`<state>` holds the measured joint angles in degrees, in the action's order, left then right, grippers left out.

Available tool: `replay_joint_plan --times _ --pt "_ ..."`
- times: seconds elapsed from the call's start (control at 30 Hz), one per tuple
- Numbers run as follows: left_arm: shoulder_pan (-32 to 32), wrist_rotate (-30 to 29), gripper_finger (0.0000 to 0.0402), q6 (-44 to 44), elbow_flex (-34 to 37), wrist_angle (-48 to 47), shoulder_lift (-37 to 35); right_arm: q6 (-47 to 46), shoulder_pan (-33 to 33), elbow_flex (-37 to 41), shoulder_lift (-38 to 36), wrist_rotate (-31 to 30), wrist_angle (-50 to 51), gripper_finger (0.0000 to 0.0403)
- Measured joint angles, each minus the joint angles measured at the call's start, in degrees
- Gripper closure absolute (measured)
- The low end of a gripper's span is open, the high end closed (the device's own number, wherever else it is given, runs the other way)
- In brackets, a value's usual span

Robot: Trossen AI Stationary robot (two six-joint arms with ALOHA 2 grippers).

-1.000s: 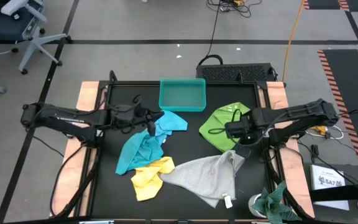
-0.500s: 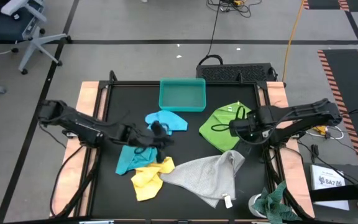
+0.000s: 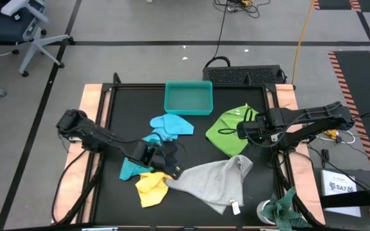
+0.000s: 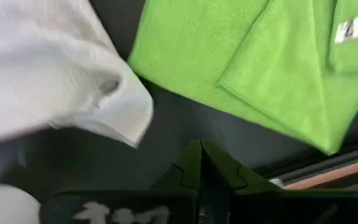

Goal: Fold microfiber towels
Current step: Fold the gray microfiber towel

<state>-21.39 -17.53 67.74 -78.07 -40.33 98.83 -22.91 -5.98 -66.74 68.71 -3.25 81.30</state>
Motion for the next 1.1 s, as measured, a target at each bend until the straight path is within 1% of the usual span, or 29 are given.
replay_joint_plan --times 0.07,0.17,0.2,0.3,0.37,0.43,0.57,0.67,0.77,0.93,1.1 --pt "-1.1 0.9 0.0400 4.9 -4.2 -0.8 3.4 3.9 0.0 0.0 0.0 0.0 -0.1 0.0403" --pt "-2.7 3.8 0.0400 11.3 -10.0 -5.1 8.9 8.0 0.0 0.0 0.0 0.0 -0.1 0.0403" --pt "-3.2 5.1 0.0400 13.8 -11.7 -6.9 10.7 9.1 0.0 0.0 0.0 0.0 -0.1 0.0403" --pt "-4.2 11.4 0.0401 22.2 -16.1 -12.8 15.5 11.9 0.0 0.0 0.0 0.0 0.0 0.0403" --pt "-4.5 14.5 0.0401 27.5 -18.0 -16.0 17.9 13.5 0.0 0.0 0.0 0.0 -0.1 0.0403" --pt "-4.7 16.3 0.0401 31.6 -19.0 -18.7 19.6 14.3 0.0 0.0 0.0 0.0 -0.2 0.0403" --pt "-4.8 17.5 0.0401 37.5 -19.1 -22.1 20.1 14.7 0.0 0.0 0.0 0.0 -0.7 0.0403" --pt "-4.7 17.6 0.0401 39.0 -19.2 -25.1 20.1 15.1 0.0 0.0 0.0 0.0 -0.9 0.0403" --pt "-4.5 17.6 0.0395 37.8 -19.2 -27.2 20.1 15.1 0.0 0.0 0.0 0.0 -1.6 0.0403" --pt "-4.1 17.6 0.0373 33.2 -19.2 -27.0 20.1 15.1 0.0 0.0 0.0 0.0 -1.8 0.0403" --pt "-3.6 17.1 0.0345 31.6 -19.2 -27.1 20.1 15.1 0.0 0.0 0.0 0.0 -1.8 0.0403"
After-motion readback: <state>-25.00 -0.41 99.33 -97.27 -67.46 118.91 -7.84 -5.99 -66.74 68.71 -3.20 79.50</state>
